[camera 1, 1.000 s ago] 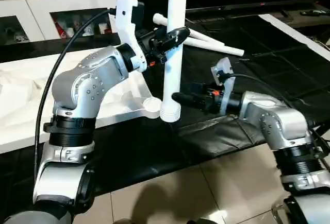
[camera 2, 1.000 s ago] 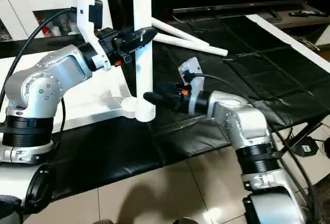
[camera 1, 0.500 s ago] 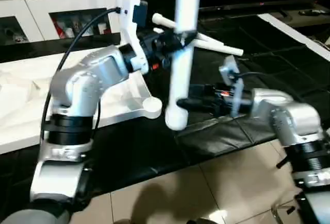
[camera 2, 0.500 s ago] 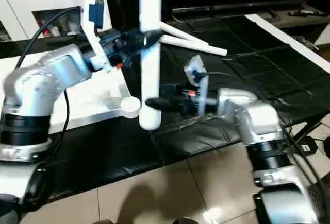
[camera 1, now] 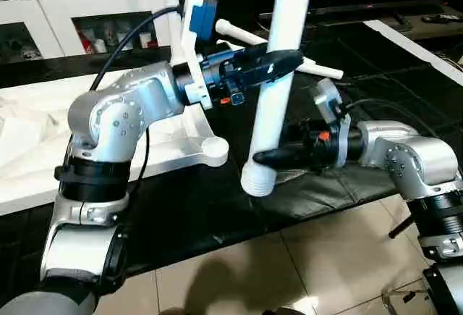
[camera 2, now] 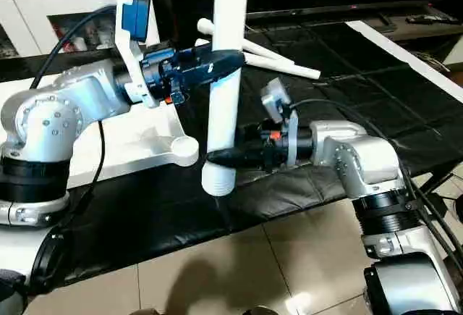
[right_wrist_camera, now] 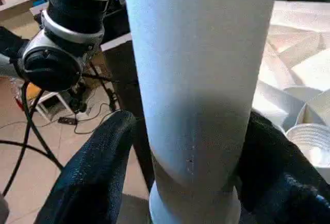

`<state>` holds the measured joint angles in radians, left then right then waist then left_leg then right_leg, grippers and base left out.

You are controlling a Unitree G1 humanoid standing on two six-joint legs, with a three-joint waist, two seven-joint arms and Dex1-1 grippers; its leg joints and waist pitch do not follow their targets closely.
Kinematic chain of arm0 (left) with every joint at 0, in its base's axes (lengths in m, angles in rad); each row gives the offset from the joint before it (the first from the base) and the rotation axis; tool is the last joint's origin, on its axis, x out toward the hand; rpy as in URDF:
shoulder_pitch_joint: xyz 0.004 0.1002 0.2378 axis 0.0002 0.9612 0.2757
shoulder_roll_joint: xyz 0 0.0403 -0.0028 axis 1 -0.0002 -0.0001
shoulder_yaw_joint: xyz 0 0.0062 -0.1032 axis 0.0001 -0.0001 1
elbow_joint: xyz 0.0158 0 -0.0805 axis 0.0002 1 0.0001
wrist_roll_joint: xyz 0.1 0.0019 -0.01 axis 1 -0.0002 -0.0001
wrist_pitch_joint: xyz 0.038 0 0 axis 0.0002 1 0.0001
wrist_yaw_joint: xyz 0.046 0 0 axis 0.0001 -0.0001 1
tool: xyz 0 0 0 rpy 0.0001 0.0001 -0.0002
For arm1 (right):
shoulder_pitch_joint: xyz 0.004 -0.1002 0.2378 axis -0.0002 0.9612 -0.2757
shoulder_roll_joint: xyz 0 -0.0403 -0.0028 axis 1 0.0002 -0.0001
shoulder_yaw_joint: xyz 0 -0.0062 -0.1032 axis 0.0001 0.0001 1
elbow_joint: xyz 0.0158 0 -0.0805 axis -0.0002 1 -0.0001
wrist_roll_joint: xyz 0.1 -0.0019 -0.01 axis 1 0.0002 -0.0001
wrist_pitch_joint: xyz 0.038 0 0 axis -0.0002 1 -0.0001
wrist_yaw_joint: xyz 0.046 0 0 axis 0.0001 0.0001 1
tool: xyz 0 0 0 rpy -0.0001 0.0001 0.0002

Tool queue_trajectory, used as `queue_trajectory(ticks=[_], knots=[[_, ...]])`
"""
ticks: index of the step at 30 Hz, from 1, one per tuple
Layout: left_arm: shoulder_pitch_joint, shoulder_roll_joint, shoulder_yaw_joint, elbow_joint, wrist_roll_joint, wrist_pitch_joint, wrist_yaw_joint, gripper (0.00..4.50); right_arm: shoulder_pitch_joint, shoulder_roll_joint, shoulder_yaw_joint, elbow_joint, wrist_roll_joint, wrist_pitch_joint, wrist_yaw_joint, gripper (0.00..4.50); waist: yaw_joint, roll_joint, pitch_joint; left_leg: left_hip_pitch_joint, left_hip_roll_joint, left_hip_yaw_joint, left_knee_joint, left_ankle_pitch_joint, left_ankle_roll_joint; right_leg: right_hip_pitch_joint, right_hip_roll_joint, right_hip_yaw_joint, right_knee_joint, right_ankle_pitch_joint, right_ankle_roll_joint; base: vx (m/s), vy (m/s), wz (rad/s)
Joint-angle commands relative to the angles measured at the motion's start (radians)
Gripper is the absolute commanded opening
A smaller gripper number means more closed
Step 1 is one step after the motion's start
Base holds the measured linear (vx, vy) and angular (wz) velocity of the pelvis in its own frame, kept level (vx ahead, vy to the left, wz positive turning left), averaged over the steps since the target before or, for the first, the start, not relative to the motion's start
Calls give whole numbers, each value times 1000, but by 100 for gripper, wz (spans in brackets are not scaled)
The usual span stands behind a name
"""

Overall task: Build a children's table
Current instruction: Move to table

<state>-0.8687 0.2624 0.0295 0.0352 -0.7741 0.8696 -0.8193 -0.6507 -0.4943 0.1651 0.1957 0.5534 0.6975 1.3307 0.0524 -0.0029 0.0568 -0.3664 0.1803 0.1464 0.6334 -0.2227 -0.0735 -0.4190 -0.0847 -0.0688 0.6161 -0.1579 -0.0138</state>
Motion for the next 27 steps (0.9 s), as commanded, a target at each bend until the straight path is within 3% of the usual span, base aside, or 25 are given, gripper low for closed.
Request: queue_trajectory(ticks=[1,3,4,10,15,18,23,27], knots=[[-24,-3,-8,-12,-12,7,-9,174,6,-13,10,-31,10,7,24,275,2,-17,-77,-6,28,10,-66,-5,82,76,-45,37,-57,-190,-249,0,0,0],[-28,-5,-10,-13,-16,11,-14,174,8,-15,17,-29,9,7,33,275,3,-16,-78,-6,28,10,-66,2,82,76,-44,37,-56,-180,-251,0,0,0],[-31,-6,-10,-12,-19,13,-16,174,8,-14,20,-27,6,7,36,248,2,-15,-78,-6,28,9,-66,4,82,76,-44,37,-55,-175,-252,0,0,0],[-45,-10,-3,-3,-23,16,-17,174,12,-12,24,-25,0,5,42,207,3,-16,-77,-6,27,10,-66,-3,82,76,-44,37,-58,-185,-250,0,0,0],[-46,-8,-3,-2,-28,15,-18,173,15,-8,23,-21,-4,2,37,200,4,-15,-79,-6,27,9,-66,5,81,77,-44,37,-56,-178,-249,0,0,0],[-46,-10,-3,-5,-28,16,-18,173,13,0,14,-15,3,10,28,265,4,-14,-78,-6,27,9,-66,5,83,77,-44,37,-56,-175,-252,0,0,0],[-46,-8,-9,-18,-34,26,-28,173,13,6,12,-18,1,12,21,296,5,-13,-79,-5,28,9,-66,2,80,76,-45,37,-56,-173,-255,0,0,0],[-46,-6,-14,-22,-36,29,-37,173,13,6,16,-18,2,11,30,296,6,-12,-79,-5,27,9,-66,3,80,77,-44,37,-55,-167,-257,0,0,0]])
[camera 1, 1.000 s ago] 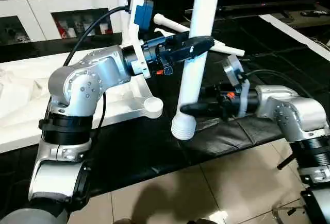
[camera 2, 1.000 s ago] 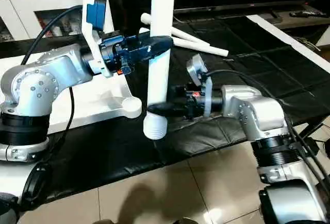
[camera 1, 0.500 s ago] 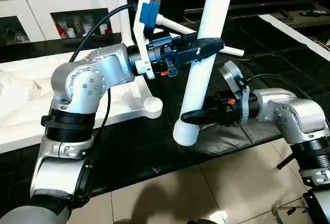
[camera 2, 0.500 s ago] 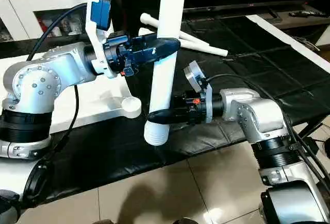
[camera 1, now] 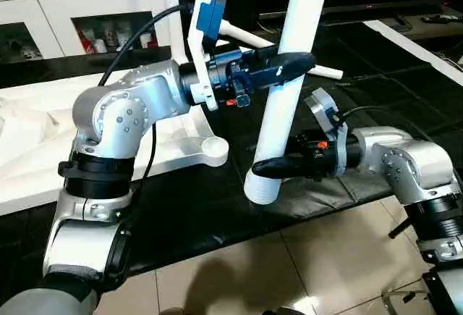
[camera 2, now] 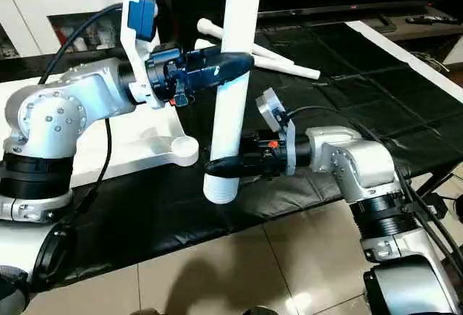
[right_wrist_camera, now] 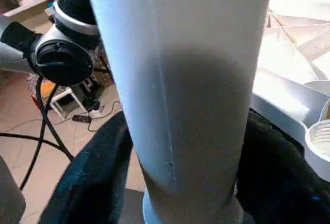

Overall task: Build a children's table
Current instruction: Move to table

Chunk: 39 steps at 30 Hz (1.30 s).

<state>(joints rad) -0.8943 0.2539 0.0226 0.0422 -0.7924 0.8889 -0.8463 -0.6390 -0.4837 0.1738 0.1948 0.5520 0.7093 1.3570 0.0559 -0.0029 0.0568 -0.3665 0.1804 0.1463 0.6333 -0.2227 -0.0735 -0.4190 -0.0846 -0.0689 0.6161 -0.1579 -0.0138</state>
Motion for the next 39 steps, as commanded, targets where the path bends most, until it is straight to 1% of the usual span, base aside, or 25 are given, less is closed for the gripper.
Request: queue_trajectory(ticks=[1,3,6,8,12,18,23,25,26,29,30,33,39], knots=[[-19,3,-9,-32,-18,10,-13,173,3,-4,8,-18,3,-1,5,296,2,-14,-79,-6,28,9,-66,5,80,77,-44,37,-55,-165,-257,0,0,0],[-18,4,-11,-35,-19,11,-15,173,4,-5,9,-20,4,-1,10,296,3,-13,-79,-5,28,9,-66,7,81,77,-45,37,-54,-162,-259,0,0,0],[-16,2,-14,-44,-24,18,-17,173,7,-6,12,-27,3,-1,20,296,3,-14,-78,-5,28,9,-66,1,78,77,-45,37,-55,-172,-259,0,0,0],[-15,0,-13,-57,-39,31,-23,173,5,-3,19,-15,-17,-20,13,296,2,-15,-78,-6,29,9,-66,3,77,77,-45,37,-54,-168,-259,0,0,0],[-12,0,-16,-65,-43,39,-30,173,-1,3,18,-4,-22,-32,12,296,2,-14,-78,-5,28,9,-66,-2,78,76,-45,37,-56,-180,-255,0,0,0],[-12,-1,-14,-68,-48,48,-29,173,-3,7,16,-12,-10,-28,23,296,2,-14,-79,-5,29,8,-66,8,82,77,-45,37,-53,-159,-260,0,0,0],[-14,-7,-6,-66,-53,52,-22,173,3,5,17,-21,5,-14,34,296,3,-15,-79,-6,27,9,-66,3,81,78,-45,37,-55,-172,-257,0,0,0],[-16,-10,-4,-63,-54,51,-22,173,4,5,15,-24,9,-10,38,271,3,-14,-79,-6,28,9,-65,6,83,77,-45,37,-54,-166,-258,0,0,0],[-17,-12,-5,-61,-53,51,-22,173,4,6,14,-25,12,-7,41,271,2,-13,-79,-6,28,9,-65,7,84,77,-44,37,-54,-164,-258,0,0,0],[-18,-14,-5,-59,-52,50,-22,173,5,5,11,-29,19,-1,48,239,3,-14,-79,-6,28,8,-65,10,86,77,-45,37,-54,-160,-258,0,0,0],[-18,-14,-5,-59,-52,50,-22,173,5,5,11,-29,19,-1,48,239,3,-14,-79,-6,28,8,-65,10,86,78,-45,37,-54,-159,-258,0,0,0],[-19,-15,-5,-59,-51,49,-24,173,5,3,10,-30,24,3,52,213,3,-12,-79,-5,28,8,-66,5,83,77,-45,37,-55,-169,-256,0,0,0],[-24,-13,-3,-57,-55,45,-26,173,6,2,6,-26,26,6,57,207,3,-13,-79,-6,28,8,-65,6,82,77,-44,37,-55,-166,-256,0,0,0]])
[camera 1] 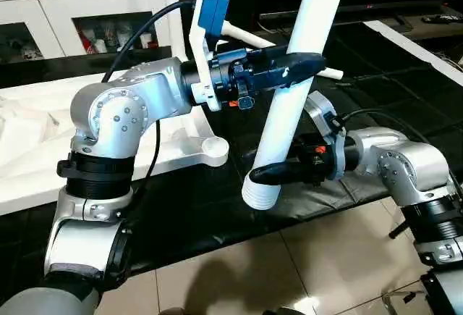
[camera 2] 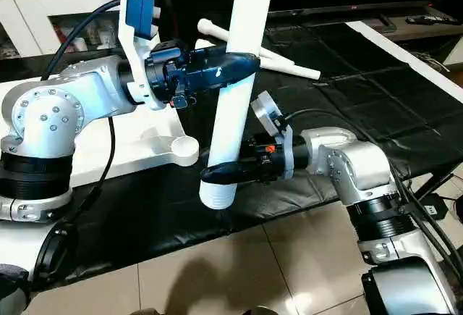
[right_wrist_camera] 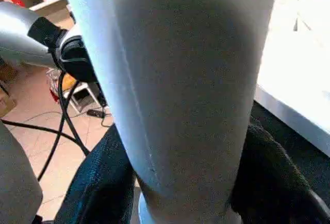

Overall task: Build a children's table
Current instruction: Move to table

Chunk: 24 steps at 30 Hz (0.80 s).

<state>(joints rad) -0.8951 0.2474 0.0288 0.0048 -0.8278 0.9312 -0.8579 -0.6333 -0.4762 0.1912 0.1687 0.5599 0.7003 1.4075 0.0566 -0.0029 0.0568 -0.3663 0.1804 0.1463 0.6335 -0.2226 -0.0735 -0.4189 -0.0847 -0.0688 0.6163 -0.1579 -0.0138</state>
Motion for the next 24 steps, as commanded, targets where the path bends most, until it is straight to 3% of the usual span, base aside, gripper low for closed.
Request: queue_trajectory(ticks=[1,9,10,11,24], knots=[[-24,-6,-8,-19,-20,2,-14,173,1,-4,-12,1,18,15,5,207,2,-12,-79,-6,28,8,-65,9,82,77,-44,37,-55,-161,-257,0,0,0],[-29,-10,14,-7,-32,6,-4,173,3,-5,-18,3,19,17,2,207,2,-12,-79,-5,28,8,-66,2,79,77,-44,37,-56,-167,-256,0,0,0],[-29,-17,26,-3,-51,19,0,229,3,-5,-20,4,19,18,0,207,2,-10,-79,-5,28,8,-66,4,79,77,-44,36,-55,-162,-258,0,0,0],[-29,-17,26,-3,-51,19,0,243,3,-5,-20,4,19,18,0,206,3,-11,-80,-5,28,8,-65,8,80,78,-44,36,-53,-154,-261,0,0,0],[-35,-64,158,27,-217,88,57,339,13,20,-62,4,35,10,-44,204,5,-9,-80,-6,25,9,-64,4,81,78,-44,35,-55,-159,-267,0,0,0]])
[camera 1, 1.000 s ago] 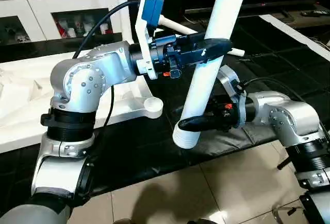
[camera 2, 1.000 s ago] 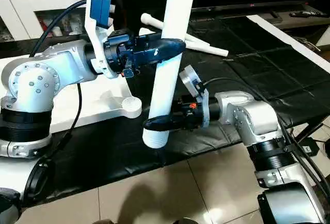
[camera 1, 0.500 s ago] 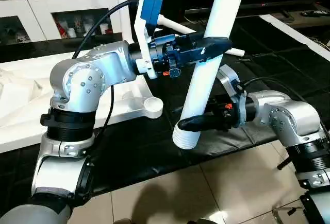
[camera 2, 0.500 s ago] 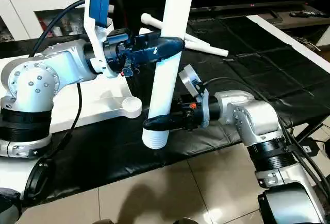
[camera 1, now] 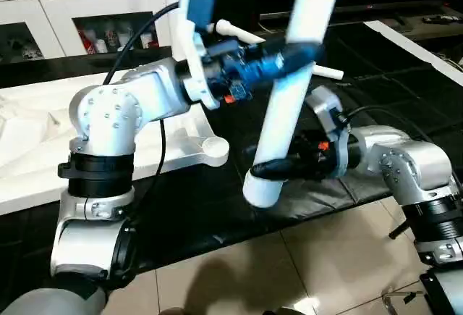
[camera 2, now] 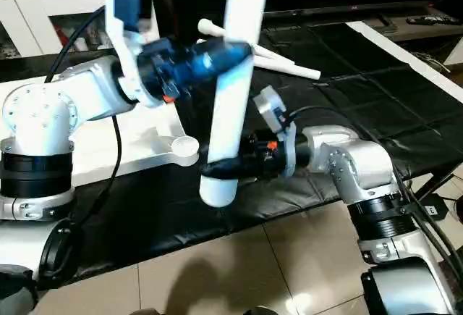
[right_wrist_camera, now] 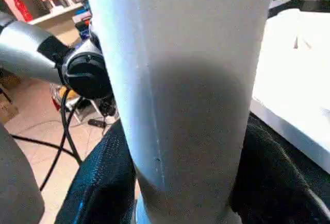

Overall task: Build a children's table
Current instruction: Move to table

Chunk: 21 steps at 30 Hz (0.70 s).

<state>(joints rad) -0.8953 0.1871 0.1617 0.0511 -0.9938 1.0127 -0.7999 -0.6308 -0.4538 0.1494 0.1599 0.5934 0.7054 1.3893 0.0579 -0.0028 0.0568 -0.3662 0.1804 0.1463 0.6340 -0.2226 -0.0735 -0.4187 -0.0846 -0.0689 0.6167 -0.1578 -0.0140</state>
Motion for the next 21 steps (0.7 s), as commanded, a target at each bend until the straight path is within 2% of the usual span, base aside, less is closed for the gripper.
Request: queue_trajectory(ticks=[1,5,8,9,11,12,13,17,21], knots=[[-47,-15,77,3,-94,2,29,360,11,7,-39,20,10,-1,-50,203,4,-10,-81,-5,24,9,-64,10,83,78,-43,34,-54,-154,-266,0,0,0],[-54,-26,125,19,-117,-8,83,389,12,19,-67,23,32,3,-76,200,5,-7,-80,-4,25,8,-65,9,86,78,-42,33,-54,-154,-266,0,0,0],[-52,-19,131,28,-99,-21,95,408,18,22,-74,17,36,5,-80,199,6,-7,-80,-3,25,8,-65,14,90,78,-42,32,-56,-158,-257,0,0,0],[-51,-15,131,29,-88,-28,104,425,21,25,-76,15,34,4,-84,197,7,-4,-80,-4,25,8,-65,16,89,78,-43,32,-55,-158,-257,0,0,0],[-49,-13,130,29,-80,-34,111,443,23,27,-78,13,33,4,-87,196,6,-5,-81,-3,26,8,-65,15,89,77,-42,32,-55,-155,-258,0,0,0],[-46,-8,119,27,-53,-49,120,448,25,29,-80,12,31,2,-92,196,6,-2,-80,-3,25,7,-65,14,88,77,-42,32,-55,-155,-259,0,0,0],[-44,-5,109,25,-33,-60,123,448,25,31,-81,11,30,1,-95,196,6,-4,-80,-3,26,7,-66,10,86,78,-42,32,-58,-158,-254,0,0,0],[-31,2,67,-5,-29,-24,118,450,26,30,-77,12,30,-3,-106,194,6,-4,-81,-3,26,7,-66,17,82,77,-43,33,-54,-144,-259,0,0,0],[11,16,-41,-69,22,-5,105,450,24,25,-64,16,15,-12,-106,193,6,-5,-81,-3,30,6,-66,19,84,77,-44,34,-52,-129,-269,0,0,0]])
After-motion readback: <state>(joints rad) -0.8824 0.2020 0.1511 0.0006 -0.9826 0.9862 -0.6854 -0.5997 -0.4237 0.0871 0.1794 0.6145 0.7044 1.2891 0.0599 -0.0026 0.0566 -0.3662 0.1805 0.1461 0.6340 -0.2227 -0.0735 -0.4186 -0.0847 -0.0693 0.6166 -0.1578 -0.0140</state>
